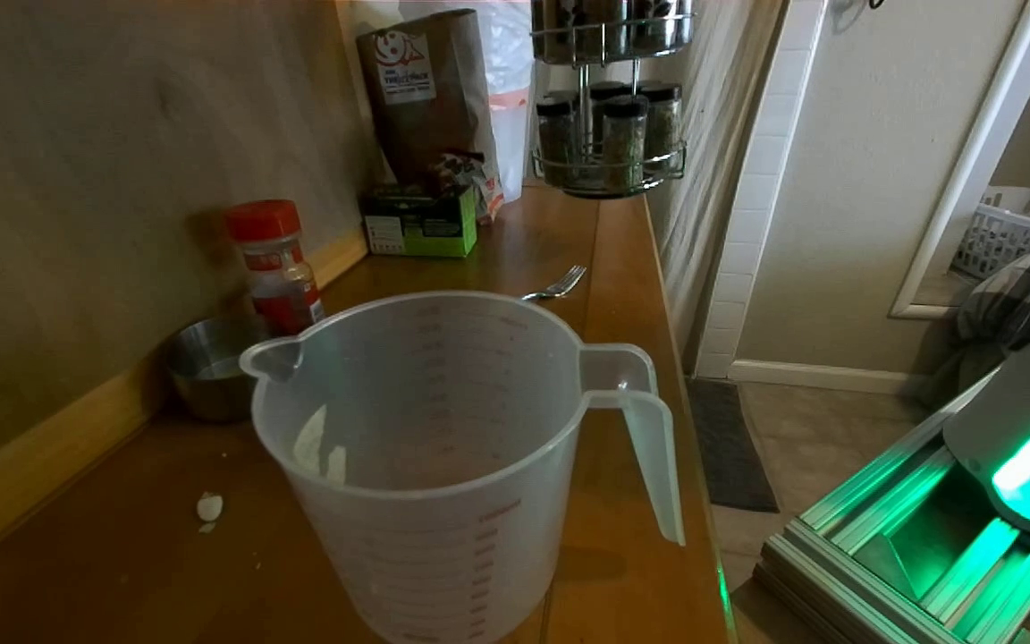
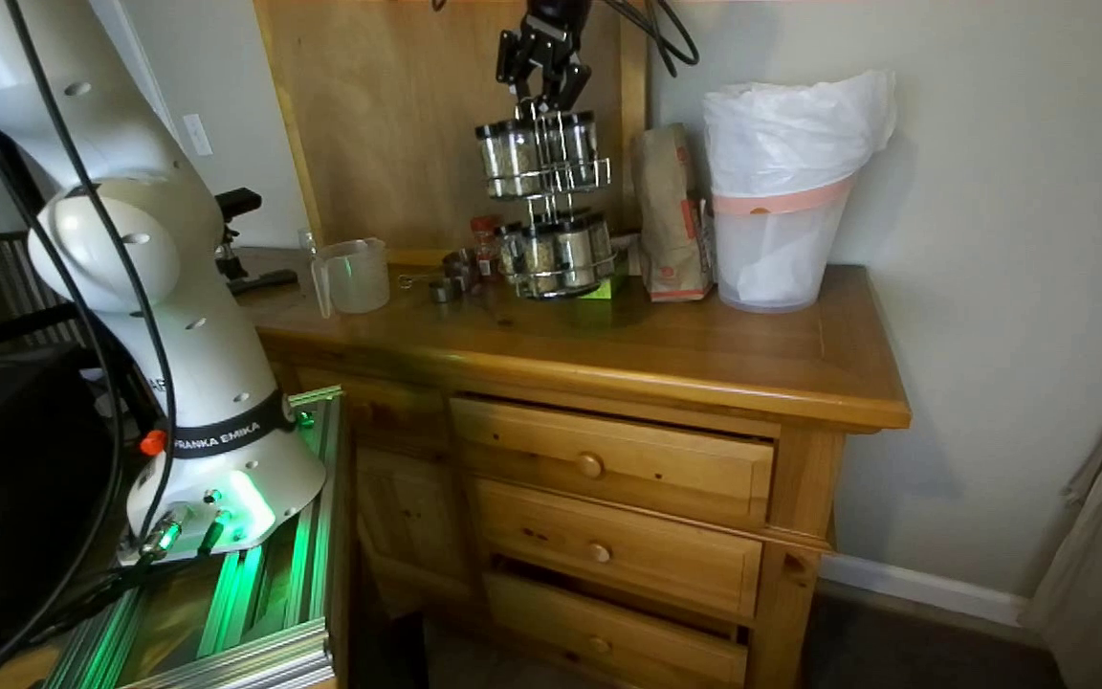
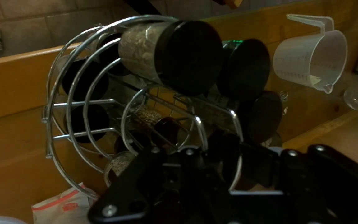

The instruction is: Move the spice rack to the right

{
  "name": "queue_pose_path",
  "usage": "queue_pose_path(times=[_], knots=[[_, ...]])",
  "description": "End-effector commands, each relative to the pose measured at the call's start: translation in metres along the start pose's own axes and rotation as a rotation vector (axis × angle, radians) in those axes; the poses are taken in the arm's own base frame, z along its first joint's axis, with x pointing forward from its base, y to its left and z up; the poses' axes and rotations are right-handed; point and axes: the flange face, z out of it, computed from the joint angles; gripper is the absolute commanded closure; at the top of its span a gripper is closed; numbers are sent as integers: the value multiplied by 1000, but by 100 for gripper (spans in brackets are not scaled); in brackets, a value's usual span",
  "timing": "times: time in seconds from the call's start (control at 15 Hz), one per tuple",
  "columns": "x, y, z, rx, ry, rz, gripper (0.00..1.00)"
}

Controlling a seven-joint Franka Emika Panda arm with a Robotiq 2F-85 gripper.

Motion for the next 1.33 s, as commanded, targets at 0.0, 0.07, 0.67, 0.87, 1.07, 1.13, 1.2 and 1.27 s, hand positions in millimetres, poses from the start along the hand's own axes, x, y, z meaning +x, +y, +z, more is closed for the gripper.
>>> queue_pose_path(times=[0.0,0.07,0.67,0.87,1.07,1.13,1.2,1.27], knots=[[2,19,-19,20,37,68,98],[2,28,-18,30,34,80,98],[7,88,-14,41,73,193,98],[10,96,-16,43,82,208,98],[15,96,-23,41,96,208,98],[17,95,-25,40,97,203,98],[21,94,-27,37,103,201,98],[25,94,-29,32,108,196,98]])
